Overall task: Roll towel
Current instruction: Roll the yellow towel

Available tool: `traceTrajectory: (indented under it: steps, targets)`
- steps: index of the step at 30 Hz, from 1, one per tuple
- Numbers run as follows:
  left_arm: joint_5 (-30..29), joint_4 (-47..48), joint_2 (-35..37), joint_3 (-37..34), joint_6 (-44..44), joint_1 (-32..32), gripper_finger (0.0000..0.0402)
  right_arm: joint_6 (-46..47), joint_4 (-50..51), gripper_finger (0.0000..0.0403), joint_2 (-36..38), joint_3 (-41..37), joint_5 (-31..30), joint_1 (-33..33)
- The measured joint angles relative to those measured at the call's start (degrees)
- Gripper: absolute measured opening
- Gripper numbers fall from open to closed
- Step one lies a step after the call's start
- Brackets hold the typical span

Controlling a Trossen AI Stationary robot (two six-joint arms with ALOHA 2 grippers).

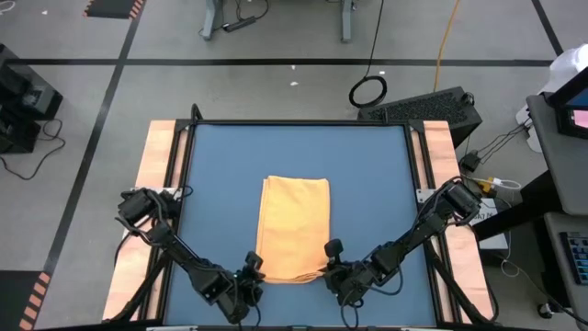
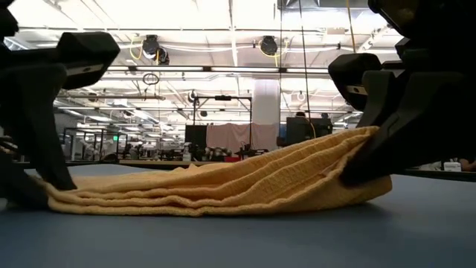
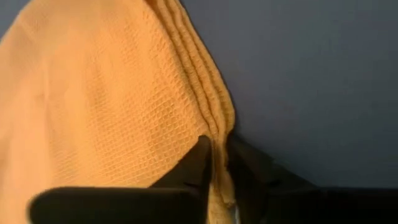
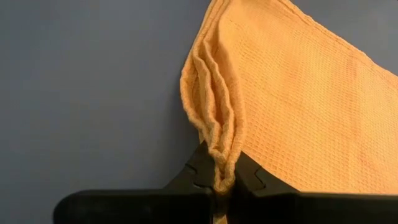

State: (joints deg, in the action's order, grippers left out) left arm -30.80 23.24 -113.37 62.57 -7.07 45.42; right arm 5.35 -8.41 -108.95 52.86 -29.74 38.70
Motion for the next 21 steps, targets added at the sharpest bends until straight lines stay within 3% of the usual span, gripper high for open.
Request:
traceTrajectory:
  steps: [3,5,12,17,21]
  targets:
    - [0.5,0.0,1.7,-0.2,-1.9,-0.2,0.0015,-0.2,1.4,0.0002,0.6,0.0,0.1,0.1]
    - [0.6,0.1,3.1,-0.5,-3.9,-0.4,0.0009,-0.3,3.1,0.0002,1.9,0.0,0.3,0.2]
    - [1.0,-9.4,6.2,-0.4,-6.1,-1.2,0.0017,-0.1,8.9,0.0002,8.2,0.0,7.5,0.0]
    - [-1.9,-10.5,6.2,-0.3,-9.9,-2.0,0.0027,2.2,10.7,0.0002,10.5,0.0,7.2,-0.1]
    - [-2.3,-10.3,5.7,-0.3,-13.5,-1.9,0.0068,4.1,10.8,0.0002,11.0,0.0,5.9,-0.4]
